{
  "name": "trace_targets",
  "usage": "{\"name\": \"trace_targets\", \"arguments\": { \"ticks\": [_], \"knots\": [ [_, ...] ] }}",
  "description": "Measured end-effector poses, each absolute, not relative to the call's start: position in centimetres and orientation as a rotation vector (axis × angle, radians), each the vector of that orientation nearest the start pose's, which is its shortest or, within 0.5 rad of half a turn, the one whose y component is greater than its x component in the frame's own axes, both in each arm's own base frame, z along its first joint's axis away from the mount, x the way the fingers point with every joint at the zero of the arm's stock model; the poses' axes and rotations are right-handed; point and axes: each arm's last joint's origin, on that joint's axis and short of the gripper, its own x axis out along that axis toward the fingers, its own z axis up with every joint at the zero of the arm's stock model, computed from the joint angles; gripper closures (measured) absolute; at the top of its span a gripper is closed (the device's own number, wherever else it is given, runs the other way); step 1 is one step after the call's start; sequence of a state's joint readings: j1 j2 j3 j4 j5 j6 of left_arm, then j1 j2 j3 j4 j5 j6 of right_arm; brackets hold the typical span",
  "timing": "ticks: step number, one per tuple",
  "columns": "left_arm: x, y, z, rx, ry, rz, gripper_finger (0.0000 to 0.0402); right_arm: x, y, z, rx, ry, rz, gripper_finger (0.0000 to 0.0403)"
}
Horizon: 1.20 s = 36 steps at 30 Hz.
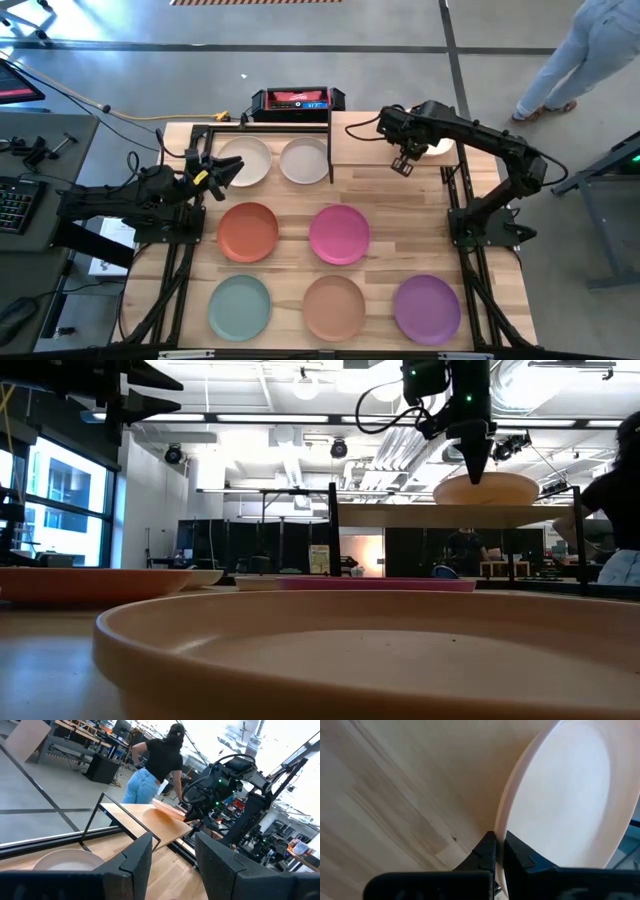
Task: Place and stack plates onto a shelf
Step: Put the white plate on the shelf
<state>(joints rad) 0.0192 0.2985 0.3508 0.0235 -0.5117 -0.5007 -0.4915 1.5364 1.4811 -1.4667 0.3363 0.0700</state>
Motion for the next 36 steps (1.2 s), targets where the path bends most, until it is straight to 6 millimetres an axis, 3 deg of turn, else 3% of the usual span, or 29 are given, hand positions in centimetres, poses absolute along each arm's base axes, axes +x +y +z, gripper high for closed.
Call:
{"name": "trace_targets", "arguments": {
  "ticks": [30,36],
  "knots": [
    [10.16,1.61,26.09,-0.507,-0.206,0.501,0.0264,23.06,-13.42,31.87,0.213,1.483,-0.746,0.0402],
    [10.16,1.61,26.09,-0.507,-0.206,0.502,0.0264,22.72,-13.85,31.8,0.287,1.483,-0.713,0.0402]
  ]
}}
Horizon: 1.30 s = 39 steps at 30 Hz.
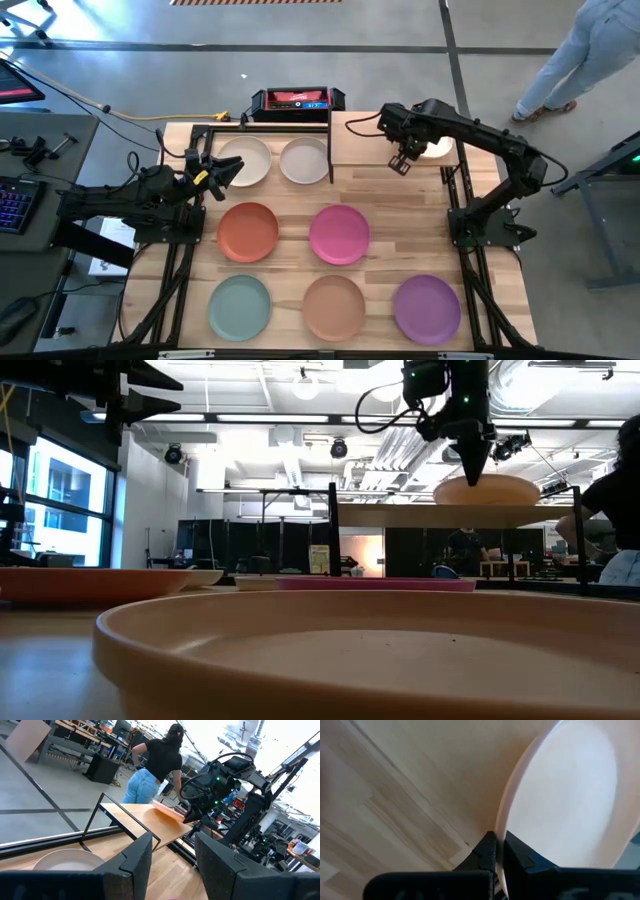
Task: Place and stack plates onto a shelf
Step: Put the white plate on the shelf
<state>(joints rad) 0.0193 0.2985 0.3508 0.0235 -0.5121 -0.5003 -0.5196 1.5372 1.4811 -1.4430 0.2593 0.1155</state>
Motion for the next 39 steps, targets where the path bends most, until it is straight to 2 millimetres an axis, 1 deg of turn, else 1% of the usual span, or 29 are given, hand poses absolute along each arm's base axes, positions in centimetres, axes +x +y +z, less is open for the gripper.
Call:
{"name": "trace_targets", "arguments": {
  "ticks": [9,15,19,24,28,34,37,39],
  "knots": [
    [10.2,1.6,26.1,-0.507,-0.206,0.501,0.0264,22.1,-14.5,31.8,0.339,1.489,-0.732,0.0402],
    [10.2,1.6,26.1,-0.507,-0.206,0.501,0.0264,22.2,-14.5,31.8,0.322,1.492,-0.68,0.0399],
    [10.2,1.6,26.1,-0.507,-0.206,0.501,0.0264,22.3,-14.5,31.7,0.353,1.484,-0.644,0.0375],
    [10.2,1.6,26.1,-0.508,-0.206,0.501,0.0264,22.2,-14.7,31.8,0.297,1.494,-0.73,0.0338],
    [10.2,1.6,26.1,-0.511,-0.207,0.501,0.0264,22.1,-14.8,31.8,0.27,1.498,-0.76,0.0327],
    [10.2,1.6,26.1,-0.511,-0.207,0.501,0.0264,22.4,-14.4,31.7,0.396,1.469,-0.64,0.0327],
    [10.2,1.6,26.1,-0.511,-0.207,0.501,0.0264,22.7,-14.0,31.7,0.465,1.444,-0.627,0.0327],
    [10.2,1.6,26.1,-0.511,-0.207,0.501,0.0264,23.0,-13.6,31.7,0.477,1.436,-0.593,0.0327]
  ]
}}
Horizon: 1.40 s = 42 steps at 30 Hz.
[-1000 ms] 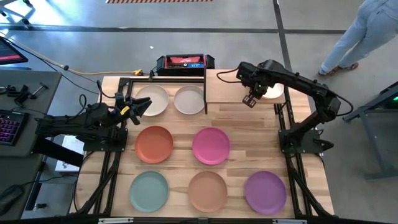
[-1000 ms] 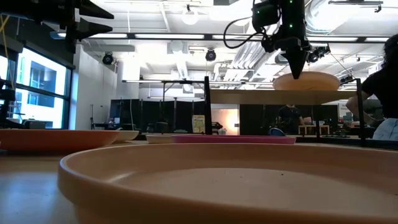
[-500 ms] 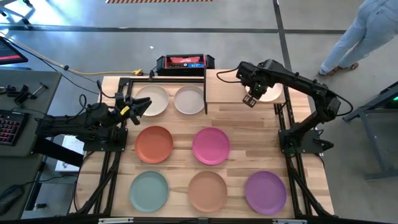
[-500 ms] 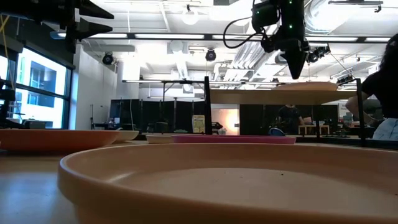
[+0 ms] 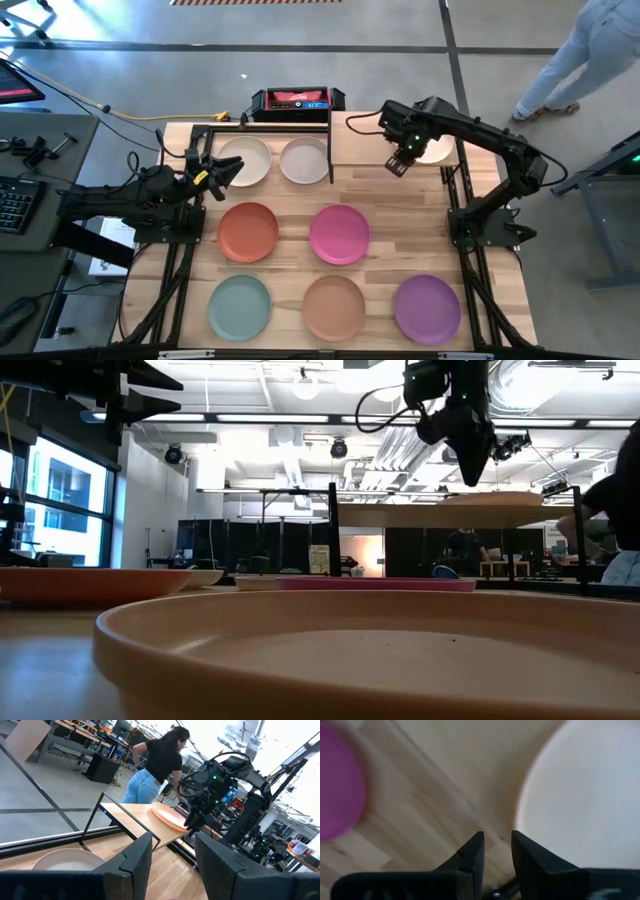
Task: Place and stack plates onto a shelf
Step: Put the white plate on the shelf, then stack the blue plate on top of the white plate on the shelf
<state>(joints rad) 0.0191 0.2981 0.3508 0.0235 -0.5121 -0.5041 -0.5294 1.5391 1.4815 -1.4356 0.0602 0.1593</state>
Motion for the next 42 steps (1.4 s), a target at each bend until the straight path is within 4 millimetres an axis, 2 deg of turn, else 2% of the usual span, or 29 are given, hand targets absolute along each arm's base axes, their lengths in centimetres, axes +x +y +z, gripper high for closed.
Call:
{"name": "trace_targets", "arguments": {
  "ticks": [6,18,35,42],
  "knots": [
    [10.2,1.6,26.1,-0.51,-0.207,0.501,0.0264,24.1,-12.6,31.7,0.468,1.392,-0.513,0.0327],
    [10.2,1.6,26.1,-0.527,-0.213,0.504,0.0264,24.6,-14.7,30.2,0.47,1.426,-0.602,0.0328],
    [10.2,1.6,26.1,-0.526,-0.211,0.504,0.0264,23.5,-15.9,30.1,0.459,1.462,-0.762,0.0327],
    [10.2,1.6,26.1,-0.525,-0.209,0.504,0.0264,23.8,-15.4,30.1,0.495,1.457,-0.674,0.0327]
  ]
}}
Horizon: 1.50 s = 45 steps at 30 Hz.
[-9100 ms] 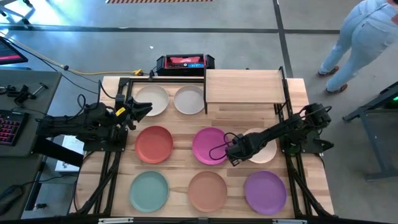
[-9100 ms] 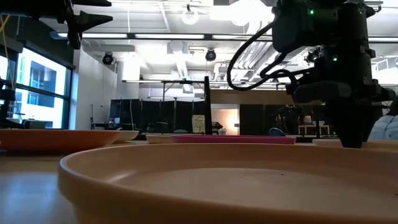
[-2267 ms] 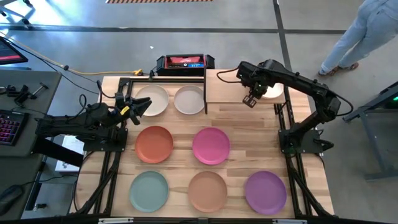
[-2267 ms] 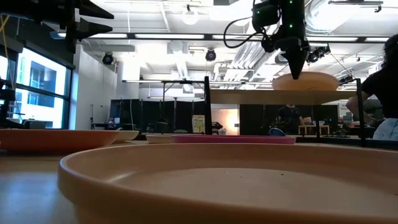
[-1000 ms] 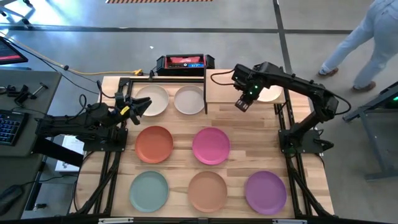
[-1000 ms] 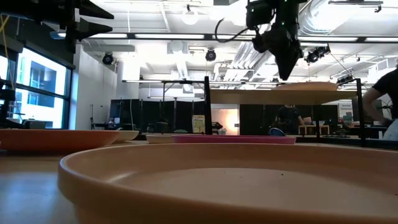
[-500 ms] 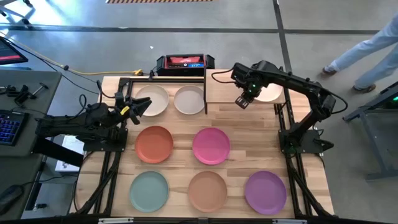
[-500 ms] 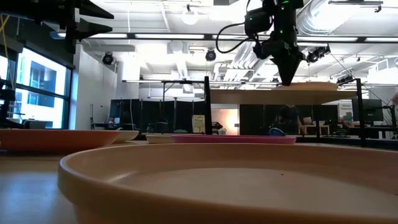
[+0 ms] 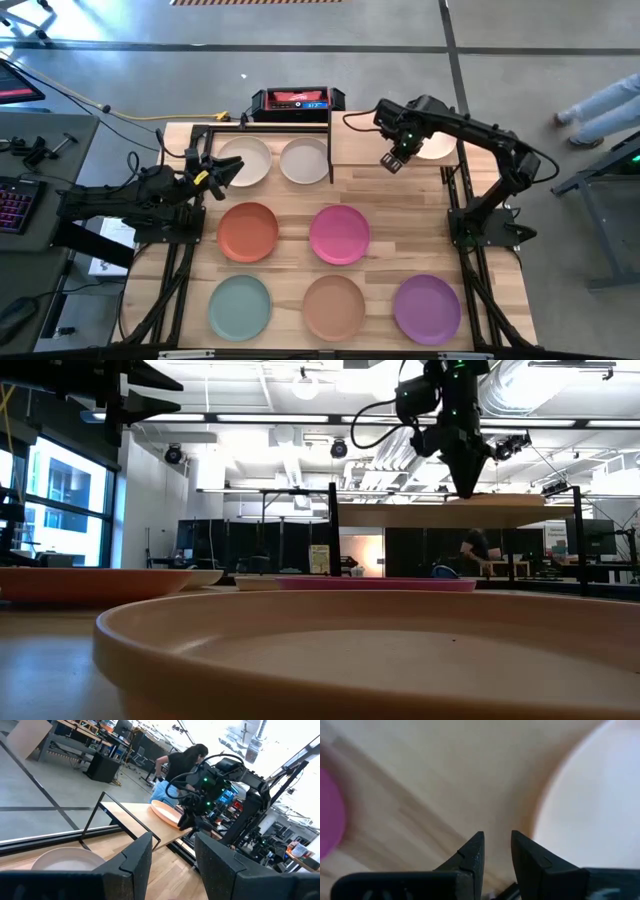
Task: Place and stack plates onto a shelf
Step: Stack the blue plate on top of the white plate on the shelf
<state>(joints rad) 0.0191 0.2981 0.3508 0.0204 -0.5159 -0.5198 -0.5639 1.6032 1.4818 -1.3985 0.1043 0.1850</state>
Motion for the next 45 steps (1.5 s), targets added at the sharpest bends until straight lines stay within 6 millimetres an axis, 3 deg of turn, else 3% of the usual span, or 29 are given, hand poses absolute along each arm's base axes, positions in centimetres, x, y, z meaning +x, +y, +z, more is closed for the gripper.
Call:
{"name": "trace_targets", "arguments": {
  "ticks": [7,15,23,29,37,45],
  "knots": [
    [10.2,1.5,25.9,-0.522,-0.186,0.476,0.0264,24.8,-13.8,30.1,0.496,1.456,-0.606,0.0327],
    [10.5,1.1,25.8,-0.533,-0.134,0.315,0.0264,26.7,-10.7,30.1,0.529,1.415,-0.538,0.0327],
    [10.9,0.9,25.8,-0.545,-0.102,0.26,0.0264,28.5,-7.5,30.2,0.538,1.336,-0.509,0.0327],
    [11.1,0.8,28.2,-0.441,-0.074,0.201,0.0264,29.7,-5.2,30.3,0.573,1.271,-0.496,0.0327],
    [10.9,0.1,30.9,-0.54,0.293,0.057,0.0264,31.0,-1.4,30.6,0.642,1.172,-0.466,0.0327],
    [11.2,-1.4,29.7,-0.7,0.683,-0.064,0.0264,31.6,1.8,30.8,0.68,1.112,-0.456,0.0327]
  ]
}}
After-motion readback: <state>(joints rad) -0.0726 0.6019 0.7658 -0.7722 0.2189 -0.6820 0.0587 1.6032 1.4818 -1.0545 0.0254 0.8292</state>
